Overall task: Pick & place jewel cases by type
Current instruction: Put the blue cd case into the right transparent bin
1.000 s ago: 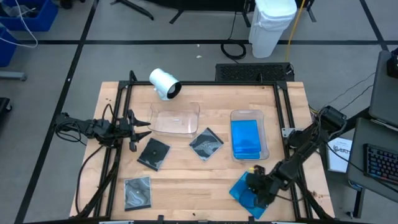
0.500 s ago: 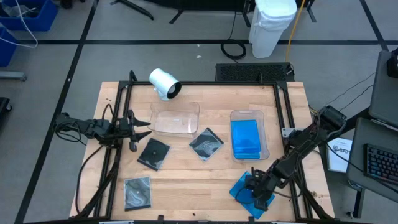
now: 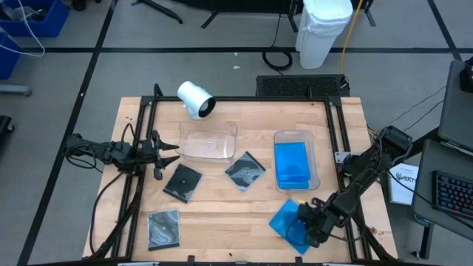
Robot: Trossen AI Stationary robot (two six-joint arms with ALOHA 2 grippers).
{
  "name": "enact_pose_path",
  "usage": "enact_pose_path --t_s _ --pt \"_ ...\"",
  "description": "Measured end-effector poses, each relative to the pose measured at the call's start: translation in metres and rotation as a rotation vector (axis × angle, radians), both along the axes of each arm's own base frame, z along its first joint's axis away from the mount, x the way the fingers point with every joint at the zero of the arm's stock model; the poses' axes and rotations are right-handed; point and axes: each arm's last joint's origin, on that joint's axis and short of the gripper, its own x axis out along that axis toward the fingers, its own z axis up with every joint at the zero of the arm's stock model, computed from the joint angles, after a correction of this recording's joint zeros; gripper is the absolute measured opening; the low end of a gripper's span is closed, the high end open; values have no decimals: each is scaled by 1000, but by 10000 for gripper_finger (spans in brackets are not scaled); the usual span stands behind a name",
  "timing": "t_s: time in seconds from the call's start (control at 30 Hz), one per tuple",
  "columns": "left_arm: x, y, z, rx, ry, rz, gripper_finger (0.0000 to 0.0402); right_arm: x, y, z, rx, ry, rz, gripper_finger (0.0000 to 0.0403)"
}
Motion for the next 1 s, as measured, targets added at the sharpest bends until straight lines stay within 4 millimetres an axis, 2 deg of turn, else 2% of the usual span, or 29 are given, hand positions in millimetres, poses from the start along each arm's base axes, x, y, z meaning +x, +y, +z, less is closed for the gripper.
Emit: enact_pose_path --t_s 0.13,0.3,0.57,0.83,1.0 --pt "0 0 0 0 0 0 179 17 -5 -5 -36 -76 67 0" --pt "0 0 0 -1 -2 0 179 50 -10 -24 -27 -169 187 0" --pt "0 0 1 -2 -7 0 179 99 -22 -43 44 -442 436 0" --pt "0 0 1 -2 -7 0 179 126 -45 -35 -116 -706 559 0" --pt "0 0 3 -12 -27 1 179 137 -50 -18 -172 -913 614 0"
